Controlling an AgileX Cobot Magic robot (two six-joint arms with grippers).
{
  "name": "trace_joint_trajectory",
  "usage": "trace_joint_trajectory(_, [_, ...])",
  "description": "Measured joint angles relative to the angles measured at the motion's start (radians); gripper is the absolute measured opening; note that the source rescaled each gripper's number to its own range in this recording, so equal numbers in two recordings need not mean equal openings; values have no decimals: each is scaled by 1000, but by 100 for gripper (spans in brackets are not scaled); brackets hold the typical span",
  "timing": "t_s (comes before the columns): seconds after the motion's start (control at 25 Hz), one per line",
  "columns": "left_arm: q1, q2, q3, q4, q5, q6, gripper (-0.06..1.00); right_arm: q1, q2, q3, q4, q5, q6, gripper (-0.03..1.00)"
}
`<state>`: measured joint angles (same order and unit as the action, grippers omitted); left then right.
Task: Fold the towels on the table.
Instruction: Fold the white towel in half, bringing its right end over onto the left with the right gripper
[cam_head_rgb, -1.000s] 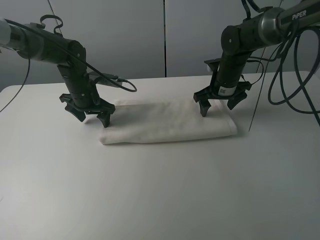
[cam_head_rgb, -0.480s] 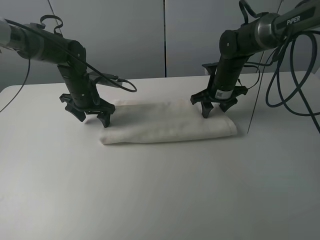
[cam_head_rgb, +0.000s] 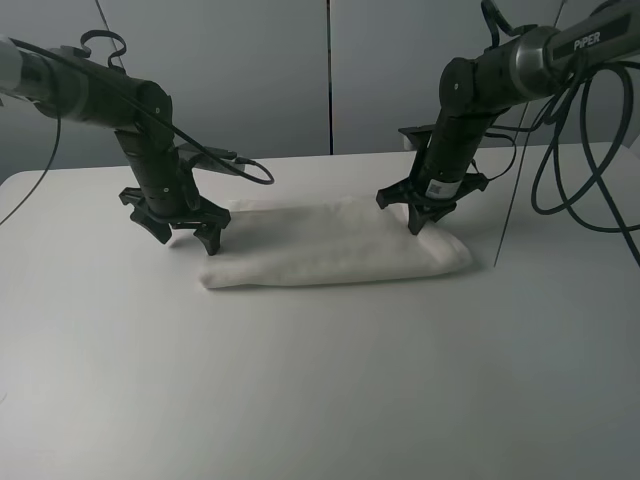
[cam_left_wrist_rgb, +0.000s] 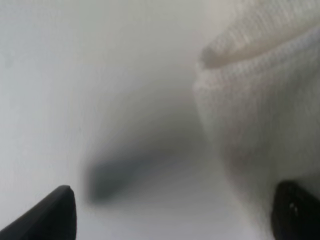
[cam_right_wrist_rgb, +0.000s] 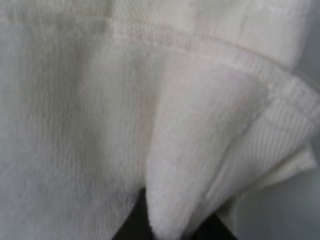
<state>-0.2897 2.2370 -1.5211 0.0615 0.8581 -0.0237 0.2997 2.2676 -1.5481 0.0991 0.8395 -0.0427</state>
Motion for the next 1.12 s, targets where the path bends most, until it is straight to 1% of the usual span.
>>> trace_joint_trajectory(0.28, [0,0,0,0,0,0,100,0,-22,2,2,13,-2,1])
trace_joint_trajectory(0.52, [0,0,0,0,0,0,100,0,-119,2,52,49,-5,1])
trace_joint_trajectory(0.68, [0,0,0,0,2,0,100,0,-164,2,151,77,-35,1])
trace_joint_trajectory(0.8, [0,0,0,0,2,0,100,0,-186,2,275,85,-82,1])
trace_joint_trajectory(0.92, [0,0,0,0,2,0,100,0,-196,2,422,90,-143,1])
trace_joint_trajectory(1.0, [0,0,0,-2,2,0,100,2,-196,2,486,91,-171,1])
trace_joint_trajectory(1.12, [0,0,0,-4,2,0,100,42,-198,3,518,73,-190,1])
